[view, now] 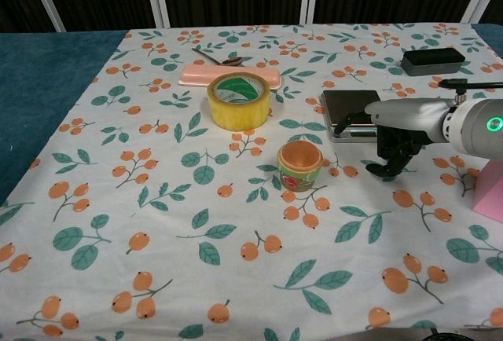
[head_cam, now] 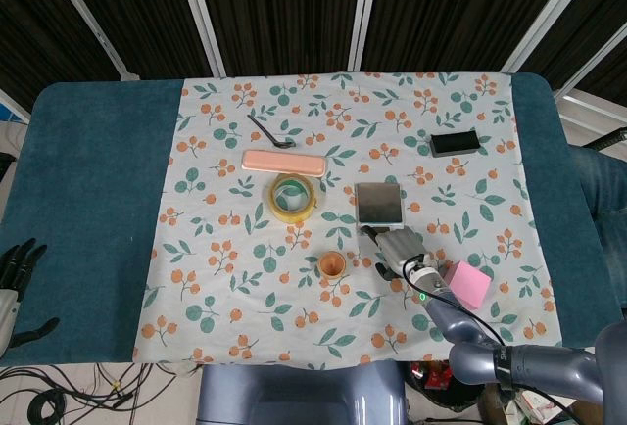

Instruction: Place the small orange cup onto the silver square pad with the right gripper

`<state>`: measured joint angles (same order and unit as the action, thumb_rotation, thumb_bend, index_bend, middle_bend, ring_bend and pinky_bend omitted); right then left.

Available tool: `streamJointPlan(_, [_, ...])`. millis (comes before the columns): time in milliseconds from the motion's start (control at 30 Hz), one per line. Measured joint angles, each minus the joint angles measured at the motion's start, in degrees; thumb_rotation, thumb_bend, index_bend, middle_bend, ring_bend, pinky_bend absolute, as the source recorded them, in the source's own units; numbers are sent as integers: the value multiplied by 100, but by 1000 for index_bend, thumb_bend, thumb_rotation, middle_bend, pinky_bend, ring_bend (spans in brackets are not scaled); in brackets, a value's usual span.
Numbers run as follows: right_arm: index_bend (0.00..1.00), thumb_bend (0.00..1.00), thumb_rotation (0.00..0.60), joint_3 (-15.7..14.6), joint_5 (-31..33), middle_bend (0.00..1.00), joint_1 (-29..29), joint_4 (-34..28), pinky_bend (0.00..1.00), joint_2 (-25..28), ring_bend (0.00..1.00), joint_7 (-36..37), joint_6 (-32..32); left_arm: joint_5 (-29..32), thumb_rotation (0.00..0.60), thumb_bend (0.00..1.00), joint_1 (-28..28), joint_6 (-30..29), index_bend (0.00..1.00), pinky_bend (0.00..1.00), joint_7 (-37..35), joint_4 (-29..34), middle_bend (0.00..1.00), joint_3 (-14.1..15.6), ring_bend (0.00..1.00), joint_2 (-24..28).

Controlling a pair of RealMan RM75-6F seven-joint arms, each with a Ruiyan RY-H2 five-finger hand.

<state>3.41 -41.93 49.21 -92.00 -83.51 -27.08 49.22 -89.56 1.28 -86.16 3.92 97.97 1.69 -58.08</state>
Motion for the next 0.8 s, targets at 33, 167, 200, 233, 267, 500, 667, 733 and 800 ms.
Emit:
streamJointPlan(33, [138,382,600,-7,4,1000,1,2,976,0,1000,-4,-8,1,600,125,0,1,16,271,0,0,0,0,0,0])
streamJointPlan(167, [183,382,600,-13,7,1000,3,-6,976,6,1000,1,-20,0,600,125,0,0,16,271,-1,-2,0,0,0,-1])
streamJointPlan(200, [197,382,600,-14,5,1000,3,-9,976,6,1000,2,-19,-1,600,125,0,-1,16,271,1,-2,0,0,0,-1])
streamJointPlan(233, [219,382,600,-16,3,1000,2,-15,976,9,1000,4,-22,-2,600,125,0,-1,16,271,2,-2,0,0,0,-1])
streamJointPlan(267, [241,383,600,-19,1,1000,2,-17,976,11,1000,5,-25,-2,600,126,0,-1,16,271,3,-2,0,0,0,-2])
streamJointPlan(500, [315,383,600,-45,14,1000,10,-14,976,16,1000,-11,-50,-3,600,125,-1,-4,17,271,10,-5,0,-1,0,-4])
streamJointPlan(667, [212,372,600,-11,3,1000,17,-34,976,29,1000,15,-32,-1,600,125,-1,-2,16,271,8,-4,0,0,0,-2])
streamJointPlan(733, [180,361,600,28,-29,1000,11,-50,976,36,1000,48,11,-3,600,125,-2,-4,16,271,6,-3,0,1,0,-2])
streamJointPlan(800, [159,355,600,71,-77,1000,-3,-69,973,44,1000,93,70,-5,600,125,-3,-5,17,271,2,-1,0,2,0,1])
